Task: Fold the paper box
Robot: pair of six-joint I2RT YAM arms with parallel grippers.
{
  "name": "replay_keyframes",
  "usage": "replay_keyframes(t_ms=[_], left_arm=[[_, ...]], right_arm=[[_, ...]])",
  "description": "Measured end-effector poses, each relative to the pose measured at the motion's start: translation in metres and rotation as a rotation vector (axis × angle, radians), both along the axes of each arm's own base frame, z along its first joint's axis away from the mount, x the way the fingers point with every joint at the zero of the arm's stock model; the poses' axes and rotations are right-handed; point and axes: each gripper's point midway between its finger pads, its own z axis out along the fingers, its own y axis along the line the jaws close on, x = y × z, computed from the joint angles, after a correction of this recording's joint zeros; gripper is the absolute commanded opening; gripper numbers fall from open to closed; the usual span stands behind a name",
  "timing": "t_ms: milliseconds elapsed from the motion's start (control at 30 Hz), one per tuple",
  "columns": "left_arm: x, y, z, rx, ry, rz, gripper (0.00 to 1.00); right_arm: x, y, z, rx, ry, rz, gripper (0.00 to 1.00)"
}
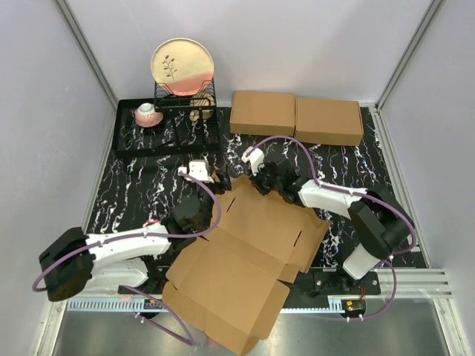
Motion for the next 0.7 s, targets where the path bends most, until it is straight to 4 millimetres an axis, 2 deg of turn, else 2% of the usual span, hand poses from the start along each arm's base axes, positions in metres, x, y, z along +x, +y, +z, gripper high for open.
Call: replay_keyframes(t_ms=[133,333,433,700], left_arm=[[0.003,0.004,0.006,0.014,0.074,0.008,0.75],[0.015,0.031,-0.034,0.018,0.247,0.015,0.74],[0.018,0.044,-0.047,-0.013,0.306,0.025,0.74],[0.025,0.058,-0.074,-0.028,0.418,0.026,0.75]], right_arm=[[-0.002,-0.004,0.008,-0.08,-0.088,-0.033,0.21],[-0.017,-0.011,0.012,-0.195,-0.195,-0.037,0.2],[-0.024,-0.015,0.012,-0.232,-0.222,-0.035,0.2],[-0.034,-0.026,0.01,-0.266,-0.251,-0.046,0.2]])
